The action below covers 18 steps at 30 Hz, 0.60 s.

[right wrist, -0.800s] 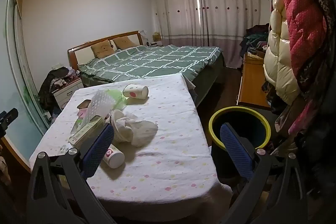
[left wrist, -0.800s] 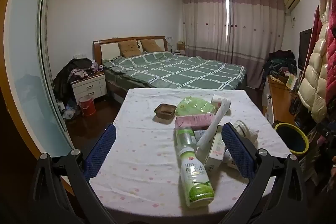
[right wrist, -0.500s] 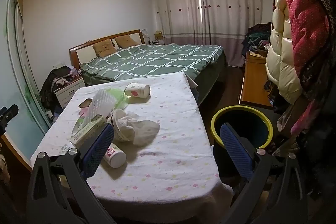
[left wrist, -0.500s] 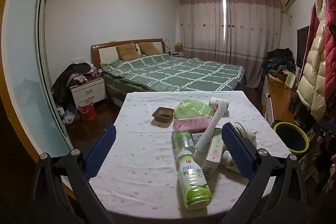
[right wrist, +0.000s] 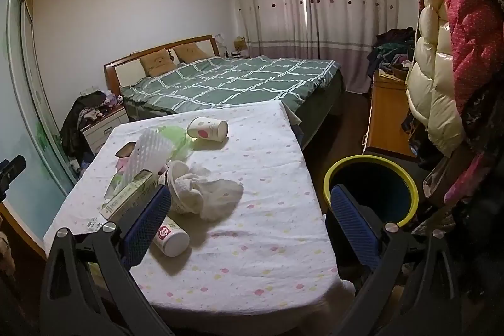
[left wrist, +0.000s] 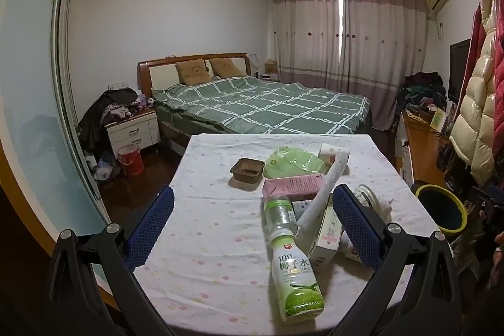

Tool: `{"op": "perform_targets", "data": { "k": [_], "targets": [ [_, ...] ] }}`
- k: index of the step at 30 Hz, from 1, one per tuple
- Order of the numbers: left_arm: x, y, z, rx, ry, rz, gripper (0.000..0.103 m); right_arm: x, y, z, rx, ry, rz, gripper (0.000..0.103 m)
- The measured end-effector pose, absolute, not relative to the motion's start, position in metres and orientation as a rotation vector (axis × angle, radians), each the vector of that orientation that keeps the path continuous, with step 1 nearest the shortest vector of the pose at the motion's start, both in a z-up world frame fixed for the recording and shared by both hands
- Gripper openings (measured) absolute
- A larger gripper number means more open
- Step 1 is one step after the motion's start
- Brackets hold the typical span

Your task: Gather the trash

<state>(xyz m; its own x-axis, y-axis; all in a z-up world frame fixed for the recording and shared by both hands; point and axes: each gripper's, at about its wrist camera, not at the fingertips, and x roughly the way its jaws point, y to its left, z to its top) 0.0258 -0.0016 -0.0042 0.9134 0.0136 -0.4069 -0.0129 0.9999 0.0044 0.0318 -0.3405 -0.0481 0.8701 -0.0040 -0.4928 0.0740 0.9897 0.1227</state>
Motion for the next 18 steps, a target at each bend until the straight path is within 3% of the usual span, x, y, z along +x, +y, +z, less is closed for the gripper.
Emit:
{"op": "perform_targets", "data": {
  "k": [18],
  "targets": [
    [0.038,-0.014,-0.005,0.029,0.422,-0.006,0.099,0.043,-0.350,-0.051,0.154,0.530,-0.047,0.097]
  ]
}}
